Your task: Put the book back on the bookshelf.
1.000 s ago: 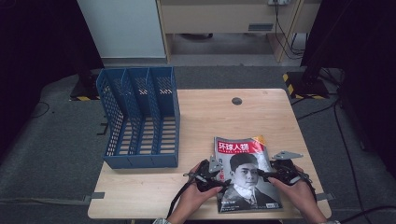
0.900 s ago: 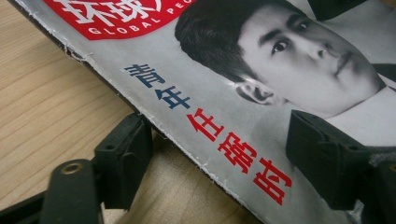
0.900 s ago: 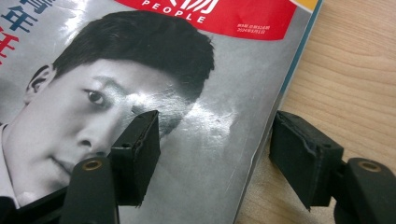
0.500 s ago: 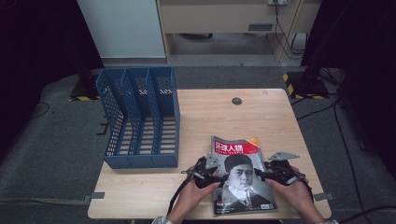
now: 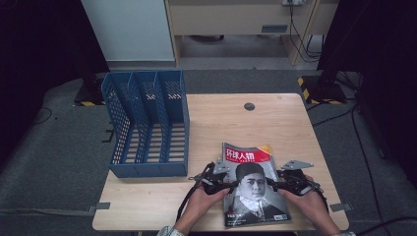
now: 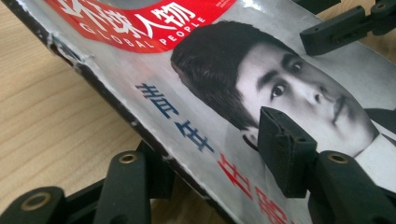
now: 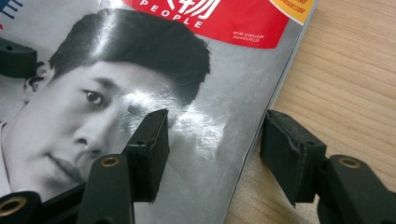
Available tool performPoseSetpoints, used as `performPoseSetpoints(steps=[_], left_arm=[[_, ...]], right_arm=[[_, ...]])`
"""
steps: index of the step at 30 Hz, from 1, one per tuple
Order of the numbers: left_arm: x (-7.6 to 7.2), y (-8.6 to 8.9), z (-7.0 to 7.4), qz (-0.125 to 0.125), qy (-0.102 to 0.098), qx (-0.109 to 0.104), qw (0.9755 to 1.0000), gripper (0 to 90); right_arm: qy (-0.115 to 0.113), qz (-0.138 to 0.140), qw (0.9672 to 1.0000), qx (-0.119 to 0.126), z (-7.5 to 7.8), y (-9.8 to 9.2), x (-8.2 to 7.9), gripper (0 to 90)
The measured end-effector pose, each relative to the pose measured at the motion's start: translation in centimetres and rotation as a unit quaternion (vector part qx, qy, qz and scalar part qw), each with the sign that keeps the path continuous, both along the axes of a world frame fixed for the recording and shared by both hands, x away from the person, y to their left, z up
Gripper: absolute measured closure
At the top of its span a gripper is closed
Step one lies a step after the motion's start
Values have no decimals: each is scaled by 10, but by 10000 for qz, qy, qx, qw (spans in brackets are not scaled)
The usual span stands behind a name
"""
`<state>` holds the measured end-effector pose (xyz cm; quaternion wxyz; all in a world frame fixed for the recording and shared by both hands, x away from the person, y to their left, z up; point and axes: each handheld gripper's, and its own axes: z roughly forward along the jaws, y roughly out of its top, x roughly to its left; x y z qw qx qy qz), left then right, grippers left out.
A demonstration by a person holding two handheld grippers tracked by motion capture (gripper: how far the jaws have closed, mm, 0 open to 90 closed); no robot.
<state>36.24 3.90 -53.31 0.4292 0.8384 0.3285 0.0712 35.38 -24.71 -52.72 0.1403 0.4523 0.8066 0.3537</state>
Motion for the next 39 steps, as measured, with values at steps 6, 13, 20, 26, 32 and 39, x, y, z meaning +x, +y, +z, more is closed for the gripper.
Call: performPoseSetpoints(steps=[6, 13, 20, 26, 32, 39], left_arm=[[6, -1, 6, -64, -110, 3, 9999, 557], [13, 0, 8, -55, -102, -70, 9999, 596], [20, 1, 10, 46, -85, -181, 9998, 618], [25, -1, 13, 6, -50, -155, 9999, 563], [35, -2, 17, -25, 85, -265, 9996, 513], [43, -7, 20, -166, 263, -265, 9992, 434]], right_arm=[[-26, 20, 10000, 14, -1, 1, 0, 400], [-51, 6, 10000, 51, -2, 1, 0, 399], [-77, -2, 9999, 88, -2, 1, 0, 399], [-61, -5, 9999, 109, -2, 1, 0, 398], [-56, 25, 9999, 126, -2, 0, 0, 394], [-72, 59, 9998, 153, -3, -1, 0, 395]])
